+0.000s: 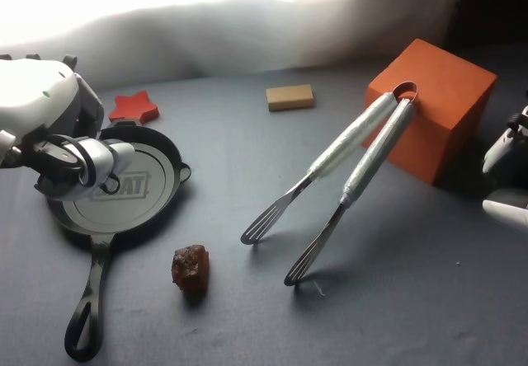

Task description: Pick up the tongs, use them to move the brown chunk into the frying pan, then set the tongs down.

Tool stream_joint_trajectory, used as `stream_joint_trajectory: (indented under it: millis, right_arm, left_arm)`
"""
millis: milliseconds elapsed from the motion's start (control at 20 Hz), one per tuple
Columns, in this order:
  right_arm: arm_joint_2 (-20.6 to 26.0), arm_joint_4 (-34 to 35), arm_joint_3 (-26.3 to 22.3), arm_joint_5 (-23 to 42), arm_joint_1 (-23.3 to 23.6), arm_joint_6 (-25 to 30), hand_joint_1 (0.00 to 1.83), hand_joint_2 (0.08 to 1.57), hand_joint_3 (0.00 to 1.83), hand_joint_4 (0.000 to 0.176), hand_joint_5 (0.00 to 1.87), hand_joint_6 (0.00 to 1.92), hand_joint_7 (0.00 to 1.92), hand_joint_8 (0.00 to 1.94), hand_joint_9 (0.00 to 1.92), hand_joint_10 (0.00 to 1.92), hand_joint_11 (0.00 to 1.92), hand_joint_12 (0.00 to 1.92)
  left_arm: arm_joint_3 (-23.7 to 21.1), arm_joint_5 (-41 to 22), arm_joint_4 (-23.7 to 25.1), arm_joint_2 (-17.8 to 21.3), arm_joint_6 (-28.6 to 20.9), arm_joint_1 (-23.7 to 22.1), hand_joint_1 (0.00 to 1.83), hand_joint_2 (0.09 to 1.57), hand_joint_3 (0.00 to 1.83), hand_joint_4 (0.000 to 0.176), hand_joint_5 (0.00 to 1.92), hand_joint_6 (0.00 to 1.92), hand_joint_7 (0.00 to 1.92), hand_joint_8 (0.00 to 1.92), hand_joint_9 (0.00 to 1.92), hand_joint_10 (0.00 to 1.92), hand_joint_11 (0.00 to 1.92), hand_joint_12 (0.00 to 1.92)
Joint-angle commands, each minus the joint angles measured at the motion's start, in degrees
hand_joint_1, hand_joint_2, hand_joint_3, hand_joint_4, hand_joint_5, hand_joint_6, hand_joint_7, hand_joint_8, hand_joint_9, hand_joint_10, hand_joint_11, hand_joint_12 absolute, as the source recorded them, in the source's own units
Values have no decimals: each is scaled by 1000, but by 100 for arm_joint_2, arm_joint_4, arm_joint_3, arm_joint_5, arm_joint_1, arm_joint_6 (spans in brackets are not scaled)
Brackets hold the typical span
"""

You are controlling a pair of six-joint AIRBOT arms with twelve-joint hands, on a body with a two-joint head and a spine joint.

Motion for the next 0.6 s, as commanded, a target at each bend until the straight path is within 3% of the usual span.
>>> stream_joint_trajectory:
  millis: [0, 50, 250, 400, 500, 550]
  right_arm:
    - [23, -8, -8, 636, 62, -33, 165, 1111, 260, 0, 79, 202, 168, 109, 83, 231, 0, 556]
    - [23, -8, -8, 645, 63, -33, 139, 1216, 59, 0, 118, 96, 202, 15, 130, 108, 0, 491]
    - [-10, -8, 9, 679, 121, -131, 109, 1227, 18, 0, 142, 61, 183, 1, 126, 58, 0, 521]
    - [-376, -7, 303, 64, 659, -157, 153, 1226, 9, 0, 123, 41, 190, 4, 147, 52, 0, 496]
    - [-679, -8, 534, -138, 809, -323, 207, 1179, 0, 0, 80, 9, 136, 0, 99, 14, 0, 277]
    - [-814, -8, 630, -336, 869, -412, 305, 1144, 0, 0, 94, 12, 142, 2, 108, 15, 0, 302]
  left_arm:
    - [-5, -351, 371, 65, 42, -47, 122, 1217, 170, 0, 0, 29, 42, 48, 28, 65, 0, 438]
    - [-16, -373, 326, 65, 68, -48, 120, 1294, 30, 0, 1, 2, 56, 4, 41, 12, 0, 409]
    - [-131, -636, 144, 64, 127, -1, 137, 1291, 5, 0, 21, 6, 68, 3, 59, 8, 0, 444]
    - [-175, -667, 139, 64, 126, 15, 135, 1289, 1, 0, 5, 1, 54, 1, 57, 4, 0, 439]
    - [-198, -673, 72, 64, 126, 15, 138, 1311, 5, 0, 19, 4, 41, 5, 40, 3, 0, 358]
    - [-207, -681, 43, 64, 126, 15, 150, 1305, 1, 0, 19, 3, 46, 4, 46, 4, 0, 392]
